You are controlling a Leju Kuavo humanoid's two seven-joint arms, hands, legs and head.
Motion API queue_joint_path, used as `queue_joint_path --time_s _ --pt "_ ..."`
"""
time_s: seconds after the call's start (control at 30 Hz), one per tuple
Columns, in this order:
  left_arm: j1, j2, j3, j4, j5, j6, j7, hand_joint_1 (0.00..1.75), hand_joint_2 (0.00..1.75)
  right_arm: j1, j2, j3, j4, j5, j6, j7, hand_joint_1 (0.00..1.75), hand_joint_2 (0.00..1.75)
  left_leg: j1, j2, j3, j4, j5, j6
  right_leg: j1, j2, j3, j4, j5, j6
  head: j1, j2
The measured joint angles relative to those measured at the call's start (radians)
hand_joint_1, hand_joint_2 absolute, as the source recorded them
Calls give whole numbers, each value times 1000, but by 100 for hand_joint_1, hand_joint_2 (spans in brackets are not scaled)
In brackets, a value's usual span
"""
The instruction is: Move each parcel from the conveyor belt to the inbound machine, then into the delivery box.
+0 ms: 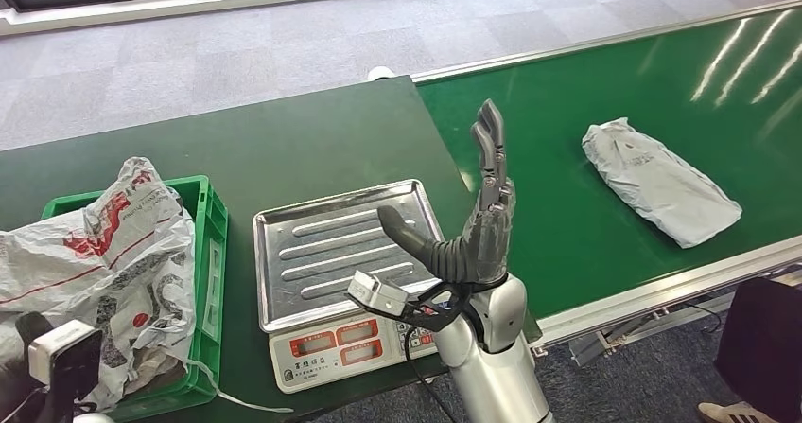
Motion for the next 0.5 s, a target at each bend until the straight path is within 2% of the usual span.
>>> queue_joint_path --time_s 0.07,0.23,0.4,0.47,0.5 --pt "3 2 -15 -13 128 -29 -56 0 175 1 0 -15 0 32 0 22 0 175 0 0 0 0 0 0 0 0 0 0 0 0 0 0" --pt "27 18 -110 -79 322 -202 -127 0 175 -27 -7 -83 21 159 1 144 0 175 0 0 -1 0 0 0 0 -1 0 0 0 1 0 0" --pt "40 31 -167 -117 350 -239 -144 0 175 -49 -16 -118 44 191 1 193 0 175 0 0 0 0 0 0 0 -1 0 0 0 1 0 0" --pt "49 38 -186 -134 383 -281 -158 0 175 -62 -43 -122 64 213 1 277 0 175 0 0 0 0 0 0 0 -1 0 0 0 1 0 0" --pt "56 44 -200 -147 413 -309 -164 0 175 -74 -72 -119 84 222 1 354 0 175 0 0 0 0 0 0 0 -1 1 0 0 1 0 0"
